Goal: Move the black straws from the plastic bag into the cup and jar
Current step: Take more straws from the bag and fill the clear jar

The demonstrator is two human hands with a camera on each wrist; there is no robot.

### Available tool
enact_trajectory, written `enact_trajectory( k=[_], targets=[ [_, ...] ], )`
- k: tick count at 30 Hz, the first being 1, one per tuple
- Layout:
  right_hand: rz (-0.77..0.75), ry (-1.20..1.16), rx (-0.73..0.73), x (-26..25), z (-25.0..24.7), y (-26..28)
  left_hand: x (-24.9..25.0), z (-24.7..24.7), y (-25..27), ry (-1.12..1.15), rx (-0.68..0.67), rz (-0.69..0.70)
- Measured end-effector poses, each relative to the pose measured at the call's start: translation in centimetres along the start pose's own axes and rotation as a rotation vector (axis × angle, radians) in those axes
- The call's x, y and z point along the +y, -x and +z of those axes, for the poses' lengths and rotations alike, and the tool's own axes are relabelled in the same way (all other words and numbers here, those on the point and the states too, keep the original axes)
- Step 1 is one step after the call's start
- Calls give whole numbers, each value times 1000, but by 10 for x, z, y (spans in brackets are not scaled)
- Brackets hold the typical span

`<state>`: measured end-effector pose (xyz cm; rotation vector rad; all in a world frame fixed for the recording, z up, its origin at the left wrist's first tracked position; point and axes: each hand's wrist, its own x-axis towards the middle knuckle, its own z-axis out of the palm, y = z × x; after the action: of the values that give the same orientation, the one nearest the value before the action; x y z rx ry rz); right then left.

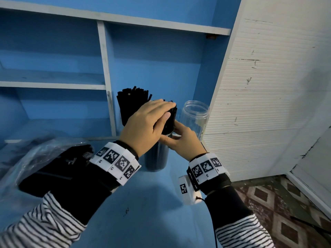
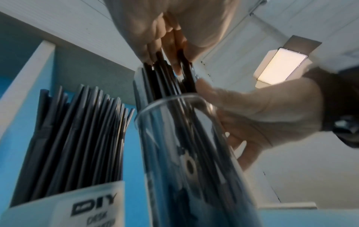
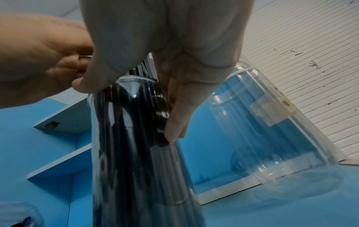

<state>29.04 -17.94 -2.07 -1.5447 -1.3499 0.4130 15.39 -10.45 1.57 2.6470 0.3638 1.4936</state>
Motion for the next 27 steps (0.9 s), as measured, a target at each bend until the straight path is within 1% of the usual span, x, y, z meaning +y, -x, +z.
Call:
enact_trajectory(
  k=[3, 5, 8, 10, 11, 13, 15, 17, 18, 19, 21, 23, 25, 27],
  targets=[
    [-4, 19, 7, 0, 0, 0, 0, 4, 11, -100, -7, 71],
    [-8, 31, 5, 0, 0, 0, 0, 4, 12, -138, -30, 60],
    [-4, 49, 13, 2, 2, 0, 4, 3, 13, -175, -98, -6],
    [0, 50, 22, 3, 5, 0, 14, 2, 18, -128, -130, -85],
    [2, 36, 22, 4, 6, 1, 21, 2, 23, -59, -124, -135],
    [2, 28, 15, 5, 7, 0, 33, 1, 32, 131, -56, -245],
    [1, 58, 6, 5, 6, 0, 35, 1, 41, 273, 51, -344],
    [4, 105, -12, 2, 4, 1, 27, 3, 47, 301, 138, -413],
    [2, 114, -23, 1, 3, 2, 23, 3, 49, 309, 150, -450],
    [-6, 113, -34, -1, 3, 3, 18, 4, 52, 324, 146, -486],
    [-18, 97, -48, -3, 0, 7, 12, 6, 57, 382, 97, -555],
    [15, 73, -31, -5, -8, 11, 7, 8, 61, 422, 38, -627],
    [14, 48, 47, -7, -19, 12, 2, 12, 61, 417, -15, -689],
    [-18, 47, 174, -6, -32, 9, -2, 18, 58, 422, -45, -737]
  ],
)
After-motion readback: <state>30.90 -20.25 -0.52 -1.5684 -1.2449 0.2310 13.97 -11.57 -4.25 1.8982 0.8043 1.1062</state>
